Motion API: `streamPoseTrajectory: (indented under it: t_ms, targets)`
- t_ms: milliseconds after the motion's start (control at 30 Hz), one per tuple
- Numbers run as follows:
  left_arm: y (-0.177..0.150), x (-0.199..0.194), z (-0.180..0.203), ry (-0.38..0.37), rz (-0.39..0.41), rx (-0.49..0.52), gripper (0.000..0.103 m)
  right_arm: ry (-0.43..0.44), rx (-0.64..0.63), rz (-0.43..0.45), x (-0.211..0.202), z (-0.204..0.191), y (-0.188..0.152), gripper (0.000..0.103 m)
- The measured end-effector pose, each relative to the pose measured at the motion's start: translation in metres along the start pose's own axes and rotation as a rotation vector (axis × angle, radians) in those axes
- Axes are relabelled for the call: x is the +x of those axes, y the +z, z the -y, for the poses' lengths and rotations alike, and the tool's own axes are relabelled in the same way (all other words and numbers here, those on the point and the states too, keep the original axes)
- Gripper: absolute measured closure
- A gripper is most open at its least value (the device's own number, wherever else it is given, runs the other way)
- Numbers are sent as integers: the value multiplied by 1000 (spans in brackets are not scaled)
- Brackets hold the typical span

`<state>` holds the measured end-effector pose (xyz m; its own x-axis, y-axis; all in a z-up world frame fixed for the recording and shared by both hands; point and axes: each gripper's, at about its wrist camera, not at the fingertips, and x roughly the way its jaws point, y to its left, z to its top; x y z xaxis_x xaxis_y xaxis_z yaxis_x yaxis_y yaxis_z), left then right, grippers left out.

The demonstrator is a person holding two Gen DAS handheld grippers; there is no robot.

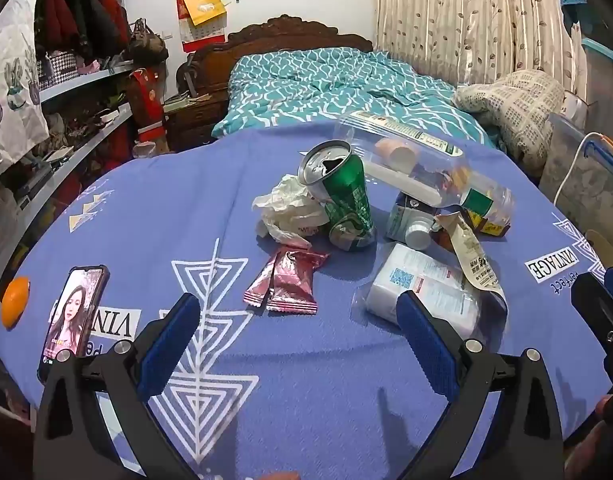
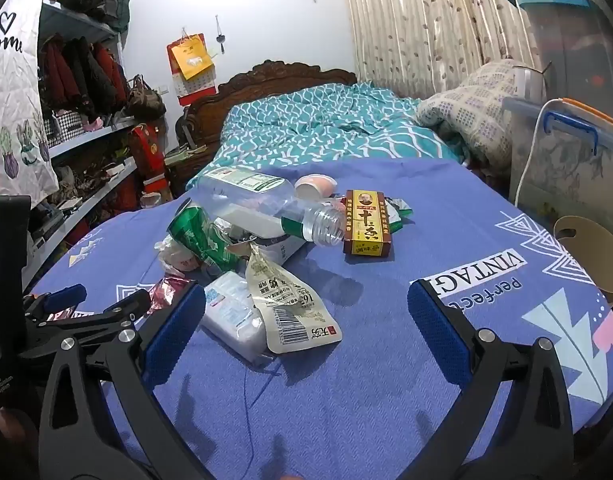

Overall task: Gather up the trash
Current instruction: 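Move both grippers over the trash pile on the blue sheet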

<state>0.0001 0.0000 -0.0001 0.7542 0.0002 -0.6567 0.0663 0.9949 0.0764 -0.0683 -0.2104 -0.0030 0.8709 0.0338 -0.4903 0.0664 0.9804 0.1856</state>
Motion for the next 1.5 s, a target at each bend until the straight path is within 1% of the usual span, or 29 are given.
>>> streamPoseTrajectory:
  t_ms: [200, 333, 433, 500, 533, 567, 600, 667, 700, 733, 800, 900, 967, 1000, 1033, 1133, 1200, 1333, 1433, 1500]
  targets:
    - [-1, 0, 0, -6, -4, -5, 9, -2, 4, -3, 1, 0, 0, 3]
    - [-8, -4, -4, -50, -31, -25, 9, 2, 7, -18, -1, 0, -4, 3]
    - [-18, -8, -4, -96, -64, -21, 9, 8, -26, -53, 5, -4, -18, 3]
    - [-27, -4, -8, -167, -83, -21, 9, 16, -56, -75, 0, -6, -22, 3]
    - [-30, -5, -8, -204, -80, -20, 9, 26, -67, -89, 0, -7, -24, 3]
    - [-33, -7, -10, -227, -73, -23, 9, 43, -82, -108, -2, -8, -29, 3]
    - [-36, -5, -14, -220, -74, -31, 9, 47, -90, -123, -2, -8, -28, 3]
    - [-38, -4, -16, -167, -65, -28, 9, 48, -92, -161, 1, -6, -32, 3]
    - [-34, -2, -16, -145, -65, -25, 9, 55, -79, -178, 4, -3, -33, 3]
    - [-33, -1, -16, -129, -53, -17, 9, 70, -60, -199, 7, -1, -33, 3]
    - [-23, -2, -17, -94, 7, 16, 9, 74, -49, -215, 12, 2, -30, 3]
    - [-2, -7, -16, -26, 124, 63, 9, 69, -82, -153, 11, -2, -16, 3]
    - [21, -13, -24, -13, 185, 57, 9, 68, -82, -66, 6, -4, 2, 3]
    - [30, -15, -26, -3, 208, 49, 9, 74, -75, -36, 3, -4, 11, 3]
    - [38, -16, -27, 4, 222, 40, 9, 86, -67, 13, -1, -6, 24, 3]
    - [58, -16, -32, -32, 215, 6, 9, 94, -58, 114, -12, -9, 49, 3]
    - [65, -16, -34, -46, 198, -14, 9, 92, -65, 157, -17, -12, 61, 3]
    - [68, -12, -33, -43, 182, -22, 9, 113, -87, 186, -20, -18, 76, 3]
    - [69, -11, -33, -41, 179, -10, 9, 149, -95, 203, -21, -18, 77, 3]
    - [70, -10, -32, -44, 178, -7, 9, 150, -97, 199, -19, -16, 75, 3]
